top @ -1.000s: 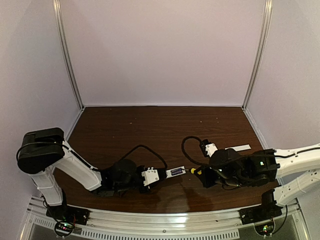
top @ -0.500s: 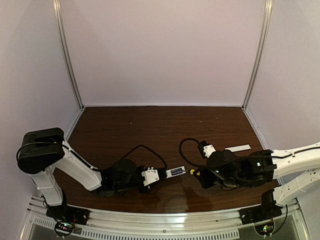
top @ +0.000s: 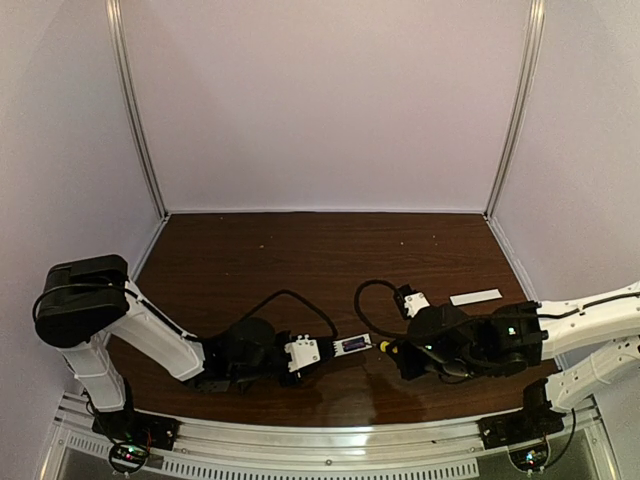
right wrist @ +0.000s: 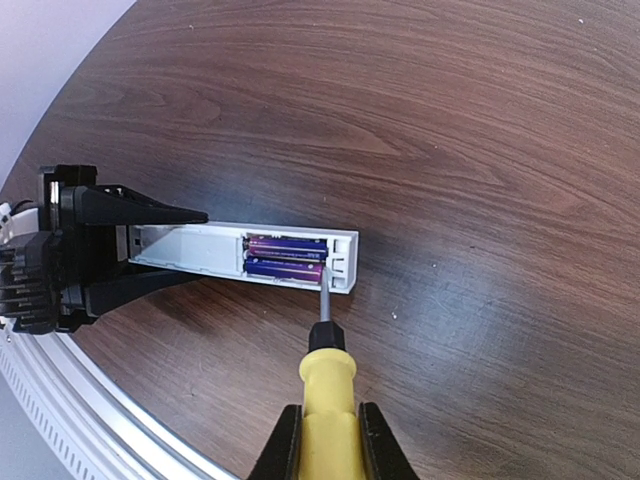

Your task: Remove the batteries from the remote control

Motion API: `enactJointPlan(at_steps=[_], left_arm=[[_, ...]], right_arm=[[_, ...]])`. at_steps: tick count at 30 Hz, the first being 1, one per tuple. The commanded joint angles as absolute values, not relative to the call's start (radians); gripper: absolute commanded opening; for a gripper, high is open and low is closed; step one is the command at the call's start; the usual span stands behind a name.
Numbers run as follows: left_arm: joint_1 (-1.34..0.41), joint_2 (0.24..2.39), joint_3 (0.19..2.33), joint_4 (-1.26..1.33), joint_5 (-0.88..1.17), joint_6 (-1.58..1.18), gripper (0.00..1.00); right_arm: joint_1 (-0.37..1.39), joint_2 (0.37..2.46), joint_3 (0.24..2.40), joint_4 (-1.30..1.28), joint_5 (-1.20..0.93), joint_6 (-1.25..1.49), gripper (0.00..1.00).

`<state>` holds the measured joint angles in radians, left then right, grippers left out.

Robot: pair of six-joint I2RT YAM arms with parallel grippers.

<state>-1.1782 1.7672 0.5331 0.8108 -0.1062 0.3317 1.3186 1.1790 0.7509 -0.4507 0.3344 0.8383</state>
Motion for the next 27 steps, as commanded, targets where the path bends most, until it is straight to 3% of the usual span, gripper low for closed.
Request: enactJointPlan(at_steps=[1,27], left_arm=[[-1.179,1.770,0.558,0.856,-0.091,0.338,0.00],[-1.179,1.798,0.571,0.845,-0.118,0.352,0.00]], right_arm=[[1.325,1.177,0.761,-0.485,0.369,0.850,0.00],[1.326,1.264,0.755,-0.411,0.316,0.849,0.00]])
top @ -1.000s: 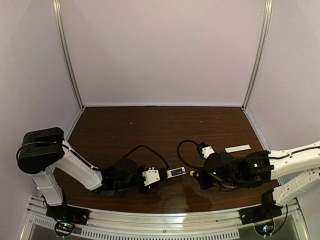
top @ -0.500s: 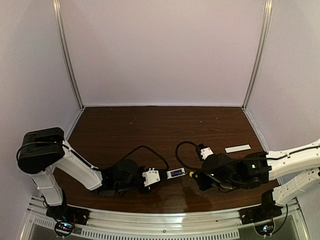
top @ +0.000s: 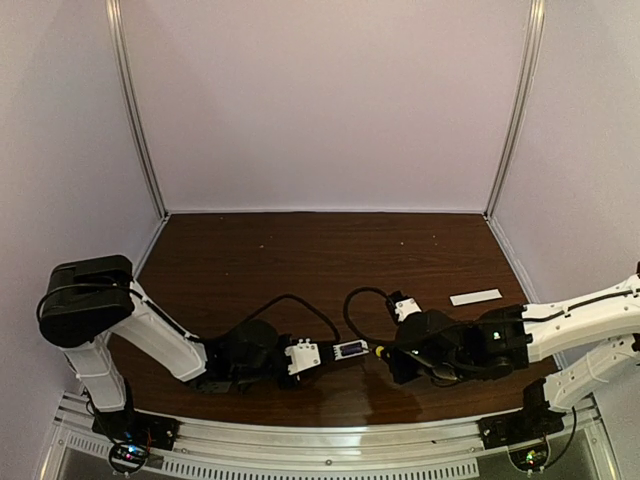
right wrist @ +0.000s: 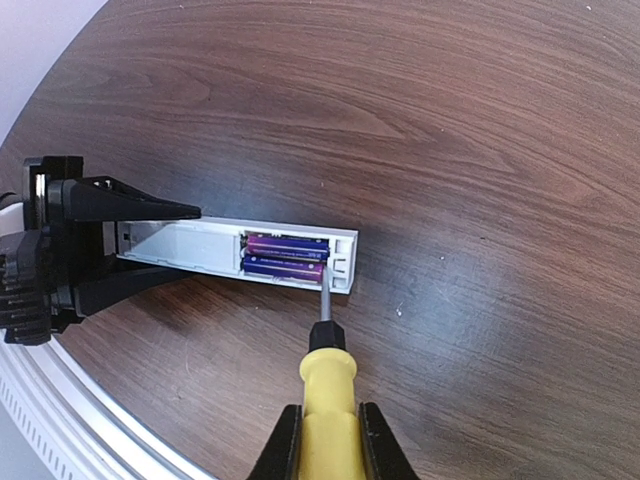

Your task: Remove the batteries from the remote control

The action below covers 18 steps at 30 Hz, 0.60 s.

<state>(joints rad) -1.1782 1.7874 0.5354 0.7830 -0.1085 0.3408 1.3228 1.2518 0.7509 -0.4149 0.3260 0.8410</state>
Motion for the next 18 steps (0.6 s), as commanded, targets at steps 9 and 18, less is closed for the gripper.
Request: enactJointPlan(at_steps=[9,18], left_arm=[[-1.178,1.818,0.586,0.832,-0.143,0.362,0.00],[-1.180,1.826,0.592,0.824,-0.167,0.369,0.00]], right_arm=[[1.334,1.284,0.762,-0.428,0.333,0.885,0.00],[1.369,1.313,0.802,-0.481,0.368,0.936,0.00]])
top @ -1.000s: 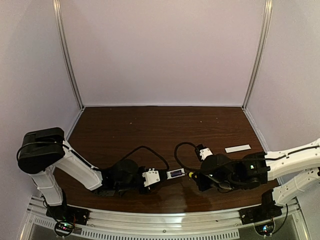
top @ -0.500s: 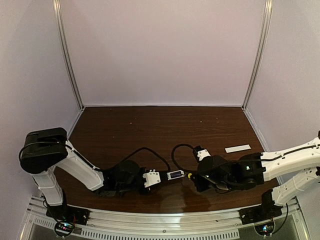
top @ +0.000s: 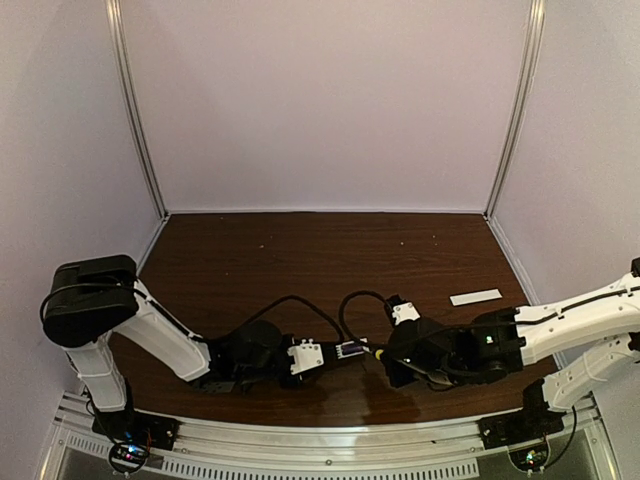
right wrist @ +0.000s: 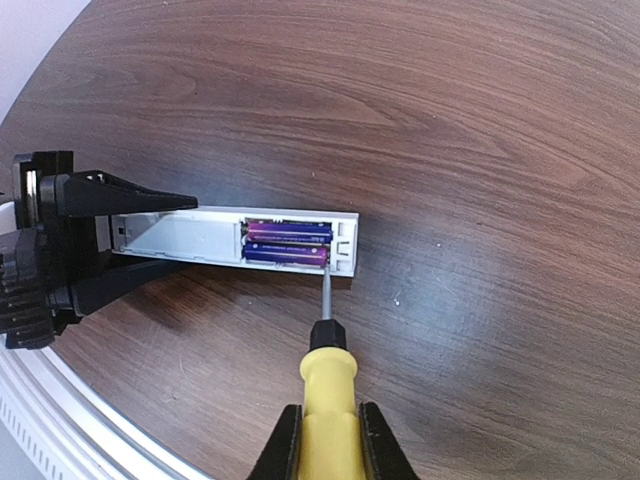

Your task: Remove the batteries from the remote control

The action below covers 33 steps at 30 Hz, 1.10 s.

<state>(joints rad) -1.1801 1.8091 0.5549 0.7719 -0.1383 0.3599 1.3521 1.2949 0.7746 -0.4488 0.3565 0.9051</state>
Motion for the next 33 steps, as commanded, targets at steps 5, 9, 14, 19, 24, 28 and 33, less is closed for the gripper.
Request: enactJointPlan(at_steps=[5,9,14,19,24,28,33], left_arm=[[-1.186,1.828,0.592,0.824,-0.171,0.372,0.00],[-1.190,1.830,0.595,0.824,-0.169,0.374,0.00],[-1.192,1.839,0.601,0.822,-0.170,0.376,0.00],[-1.192,1.848,0.606,0.821,-0.175,0.377,0.00],[-1.192,1.852,0.609,0.822,-0.173,0.377,0.00],[-1.192,1.855,0.612,0.820,-0.172,0.376,0.00],[-1.193,1.855,0.611,0.819,-0.173,0.377,0.00]], right_arm=[[1.372,1.315,0.802,-0.477,0.375,0.936,0.00],[1.372,1.296,0.793,-0.460,0.396,0.929,0.00],[1.372,1.253,0.776,-0.448,0.429,0.930,0.00],[1.372,1.193,0.759,-0.456,0.453,0.939,0.00],[1.372,1.195,0.756,-0.466,0.459,0.945,0.00],[1.373,1.230,0.757,-0.465,0.454,0.951,0.00],[1.371,1.271,0.767,-0.475,0.457,0.959,0.00]])
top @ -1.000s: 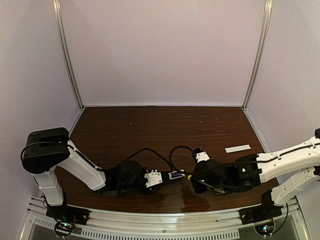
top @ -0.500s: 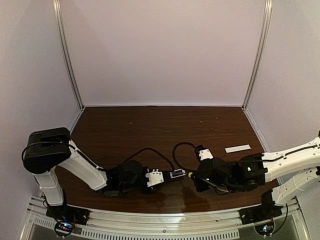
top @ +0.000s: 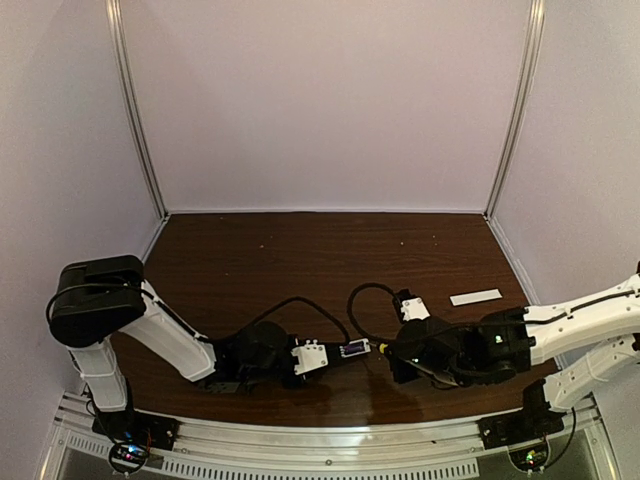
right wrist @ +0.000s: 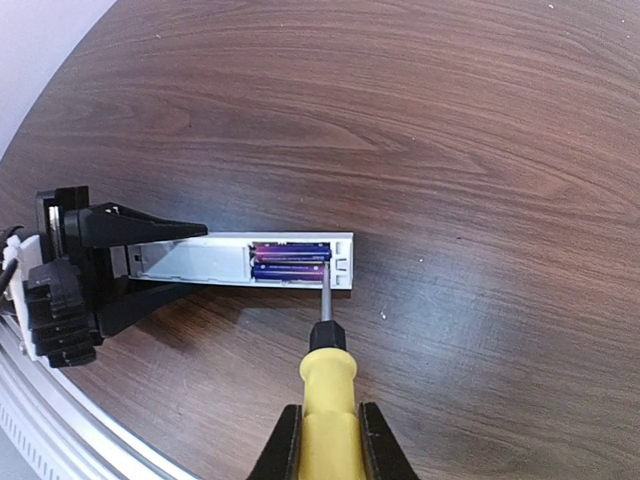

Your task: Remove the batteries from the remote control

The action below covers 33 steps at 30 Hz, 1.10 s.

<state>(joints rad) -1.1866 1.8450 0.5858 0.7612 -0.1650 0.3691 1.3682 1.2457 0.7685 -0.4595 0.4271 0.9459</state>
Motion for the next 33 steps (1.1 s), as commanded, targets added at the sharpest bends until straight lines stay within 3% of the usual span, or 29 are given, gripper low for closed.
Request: enactJointPlan(at_steps=[1,33], left_arm=[[-1.194,1.855,0.612,0.818,-0.173,0.377,0.00],[-1.199,1.856,0.615,0.814,-0.180,0.379,0.00]], right_arm=[[1.371,1.274,0.767,-0.473,0.456,0.959,0.00],[1.359,1.335,0.740,-0.404,0.437,0.948,0.00]])
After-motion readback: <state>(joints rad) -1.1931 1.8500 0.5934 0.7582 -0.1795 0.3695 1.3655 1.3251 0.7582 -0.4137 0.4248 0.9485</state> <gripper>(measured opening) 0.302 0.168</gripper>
